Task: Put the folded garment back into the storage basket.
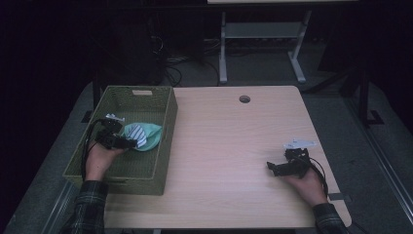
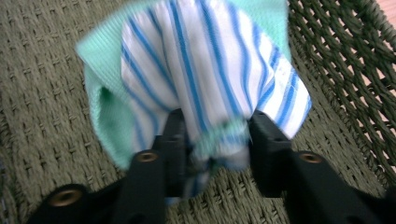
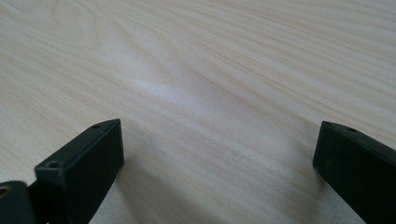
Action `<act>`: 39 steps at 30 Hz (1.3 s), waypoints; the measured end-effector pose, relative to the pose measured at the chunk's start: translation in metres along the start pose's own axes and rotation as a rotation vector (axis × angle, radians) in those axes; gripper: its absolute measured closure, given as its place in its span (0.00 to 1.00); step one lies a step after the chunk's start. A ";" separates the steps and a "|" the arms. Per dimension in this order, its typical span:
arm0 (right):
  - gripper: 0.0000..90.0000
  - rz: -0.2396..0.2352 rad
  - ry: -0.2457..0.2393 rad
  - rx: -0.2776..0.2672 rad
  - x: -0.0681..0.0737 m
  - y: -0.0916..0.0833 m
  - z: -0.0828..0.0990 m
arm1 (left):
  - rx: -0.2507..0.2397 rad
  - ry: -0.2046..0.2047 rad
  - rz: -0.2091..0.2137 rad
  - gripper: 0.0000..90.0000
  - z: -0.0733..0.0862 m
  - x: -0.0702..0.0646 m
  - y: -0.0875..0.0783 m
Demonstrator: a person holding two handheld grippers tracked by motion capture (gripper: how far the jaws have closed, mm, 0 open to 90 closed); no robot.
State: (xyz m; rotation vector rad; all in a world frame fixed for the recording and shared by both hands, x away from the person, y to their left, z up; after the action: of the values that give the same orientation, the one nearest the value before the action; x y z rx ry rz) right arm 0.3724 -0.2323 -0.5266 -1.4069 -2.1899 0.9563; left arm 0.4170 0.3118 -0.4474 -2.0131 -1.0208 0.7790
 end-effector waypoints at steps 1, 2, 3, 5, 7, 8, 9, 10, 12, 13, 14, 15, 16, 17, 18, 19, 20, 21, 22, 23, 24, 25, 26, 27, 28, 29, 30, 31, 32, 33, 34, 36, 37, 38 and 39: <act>0.02 0.000 -0.003 0.001 0.000 0.000 0.000 | -0.003 -0.005 0.000 0.52 0.000 0.000 0.000; 0.02 0.000 -0.003 0.000 0.000 0.000 0.000 | -0.013 0.007 -0.010 0.48 0.000 0.001 0.001; 0.02 0.000 -0.003 0.000 0.000 0.000 0.000 | -0.013 0.007 -0.010 0.44 0.000 0.001 0.001; 0.02 0.000 -0.003 0.001 0.000 0.000 0.000 | -0.027 0.019 -0.020 0.41 0.000 0.001 0.000; 0.01 0.000 -0.003 0.001 0.000 0.000 0.000 | -0.042 0.024 -0.026 0.34 -0.001 0.000 -0.001; 0.02 0.000 -0.003 0.001 0.000 0.000 0.000 | -0.043 0.026 -0.026 0.28 -0.001 0.000 -0.001; 0.02 0.000 -0.003 0.001 0.000 0.000 0.000 | -0.050 0.024 -0.022 0.28 -0.002 0.000 -0.001; 0.01 0.000 -0.003 0.001 0.000 0.000 0.000 | -0.056 0.023 -0.021 0.25 -0.002 0.000 -0.001; 0.01 0.000 -0.003 0.001 0.000 0.000 0.000 | -0.073 0.028 -0.008 0.22 -0.004 -0.001 -0.001; 0.01 0.000 -0.003 0.001 0.000 0.000 0.000 | -0.074 0.029 -0.006 0.19 -0.004 -0.001 -0.001; 0.01 0.000 -0.001 0.000 0.000 0.000 0.000 | -0.071 0.030 -0.005 0.18 -0.004 -0.002 -0.001; 0.01 0.000 -0.003 0.001 0.000 0.000 0.000 | -0.074 0.035 -0.002 0.18 -0.005 -0.002 -0.001; 0.01 0.000 -0.003 0.001 0.000 0.000 0.000 | -0.080 0.034 0.004 0.17 -0.006 -0.004 -0.001; 0.01 0.000 -0.003 0.001 0.000 0.000 0.000 | -0.085 0.035 0.008 0.17 -0.007 -0.005 -0.002; 0.01 0.000 -0.003 0.001 0.000 0.000 0.000 | -0.091 0.036 0.012 0.17 -0.008 -0.007 -0.003; 0.01 0.000 -0.003 0.001 0.000 0.000 0.000 | -0.099 0.039 0.016 0.17 -0.010 -0.009 -0.004; 0.01 0.000 -0.003 0.001 0.000 0.000 0.000 | -0.110 0.049 0.024 0.17 -0.014 -0.015 -0.007; 0.01 0.000 -0.003 0.001 0.000 0.000 0.000 | -0.113 0.057 0.028 0.17 -0.017 -0.019 -0.008; 0.01 0.000 -0.003 0.001 0.000 0.000 0.000 | -0.113 0.057 0.028 0.17 -0.017 -0.019 -0.008; 0.02 0.000 -0.003 0.001 0.000 0.000 0.000 | -0.117 0.065 0.031 0.17 -0.019 -0.022 -0.009; 0.02 0.000 -0.003 0.001 0.000 0.000 0.000 | -0.121 0.070 0.035 0.17 -0.022 -0.027 -0.011; 0.02 0.000 -0.003 0.001 0.000 0.000 0.000 | -0.126 0.077 0.040 0.17 -0.025 -0.031 -0.012; 0.01 0.000 -0.003 0.001 0.000 0.000 0.000 | -0.130 0.083 0.043 0.17 -0.027 -0.036 -0.013; 0.01 0.000 -0.003 0.001 0.000 0.000 0.000 | -0.134 0.092 0.049 0.17 -0.030 -0.040 -0.015; 0.02 0.000 -0.003 0.001 0.000 0.000 0.000 | -0.136 0.098 0.055 0.17 -0.033 -0.045 -0.016; 0.02 0.000 -0.003 0.001 0.000 0.000 0.000 | -0.142 0.109 0.063 0.17 -0.035 -0.051 -0.017; 0.01 0.000 -0.003 0.001 0.000 0.000 0.000 | -0.152 0.130 0.079 0.17 -0.040 -0.062 -0.019; 0.01 0.000 -0.003 0.001 0.000 0.000 0.000 | -0.152 0.130 0.079 0.17 -0.040 -0.062 -0.019; 0.01 0.000 -0.003 0.001 0.000 0.000 0.000 | -0.160 0.136 0.088 0.17 -0.043 -0.068 -0.020; 0.01 0.000 -0.001 0.000 0.000 0.000 0.000 | -0.171 0.156 0.116 0.17 -0.048 -0.079 -0.022; 0.01 0.000 -0.003 0.001 0.000 0.000 0.000 | -0.180 0.159 0.134 0.17 -0.050 -0.085 -0.023; 0.01 0.000 -0.003 0.001 0.000 0.000 0.000 | -0.188 0.165 0.149 0.17 -0.052 -0.090 -0.024; 0.01 0.000 -0.003 0.001 0.000 0.000 0.000 | -0.191 0.171 0.159 0.17 -0.054 -0.096 -0.024; 0.01 0.000 -0.003 0.001 0.000 0.000 0.000 | -0.195 0.183 0.166 0.17 -0.056 -0.101 -0.025; 0.01 0.000 -0.004 0.002 0.000 0.000 0.000 | -0.203 0.189 0.174 0.17 -0.058 -0.106 -0.025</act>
State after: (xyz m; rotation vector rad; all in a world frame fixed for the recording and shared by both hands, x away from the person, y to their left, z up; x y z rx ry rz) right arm 0.3723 -0.2327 -0.5266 -1.4050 -2.1913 0.9610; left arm 0.3984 0.2130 -0.3761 -2.3242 -0.8526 0.5775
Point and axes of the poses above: each handheld gripper's, and its own axes: y roughly forward along the jaws, z roughly out of its underside, x roughly to its left, the point moved 6 cm from there along y, roughly forward along the jaws, and after that the axes turned 7 degrees about z, right-handed, at the moved point
